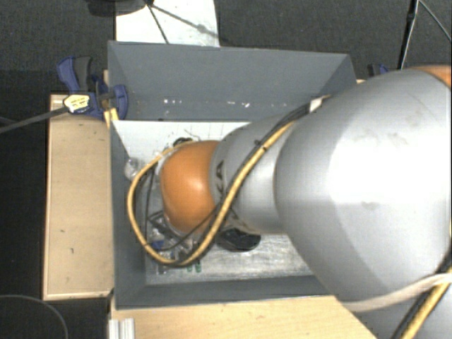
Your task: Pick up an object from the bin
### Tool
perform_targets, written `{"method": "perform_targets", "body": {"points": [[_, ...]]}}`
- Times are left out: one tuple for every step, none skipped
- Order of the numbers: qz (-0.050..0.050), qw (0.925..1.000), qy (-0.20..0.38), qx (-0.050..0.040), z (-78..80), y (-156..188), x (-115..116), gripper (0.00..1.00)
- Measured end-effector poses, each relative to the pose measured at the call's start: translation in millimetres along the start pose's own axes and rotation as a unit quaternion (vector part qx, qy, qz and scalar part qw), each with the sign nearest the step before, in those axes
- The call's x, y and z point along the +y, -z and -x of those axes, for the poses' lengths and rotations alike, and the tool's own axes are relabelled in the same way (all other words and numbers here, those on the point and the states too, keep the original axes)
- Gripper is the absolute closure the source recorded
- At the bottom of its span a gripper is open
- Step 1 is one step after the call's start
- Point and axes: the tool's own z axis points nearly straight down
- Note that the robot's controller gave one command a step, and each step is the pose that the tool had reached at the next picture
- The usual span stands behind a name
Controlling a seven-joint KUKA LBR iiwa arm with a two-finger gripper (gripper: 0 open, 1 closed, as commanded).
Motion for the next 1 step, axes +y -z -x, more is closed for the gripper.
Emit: {"method": "perform_targets", "body": {"points": [[0.000, 1.0000, 0.000, -0.0006, 2.8, 96.0, 1.1, 1.00]]}}
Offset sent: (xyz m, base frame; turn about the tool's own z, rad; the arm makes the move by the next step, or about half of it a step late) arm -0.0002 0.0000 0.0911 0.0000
